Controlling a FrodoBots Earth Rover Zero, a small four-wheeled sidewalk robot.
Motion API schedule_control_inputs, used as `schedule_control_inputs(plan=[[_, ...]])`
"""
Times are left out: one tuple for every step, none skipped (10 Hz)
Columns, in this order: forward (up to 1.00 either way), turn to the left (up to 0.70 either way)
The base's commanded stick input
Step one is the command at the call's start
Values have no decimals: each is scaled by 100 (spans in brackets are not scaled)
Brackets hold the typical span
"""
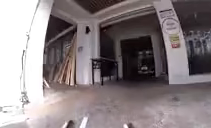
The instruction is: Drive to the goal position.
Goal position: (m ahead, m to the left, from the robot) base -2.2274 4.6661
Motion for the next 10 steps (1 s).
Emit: schedule_control_inputs(plan=[[66,-13],[66,-13],[66,-13],[64,-14],[43,-25],[43,-25],[43,-25],[43,-25],[43,-25],[43,-25]])
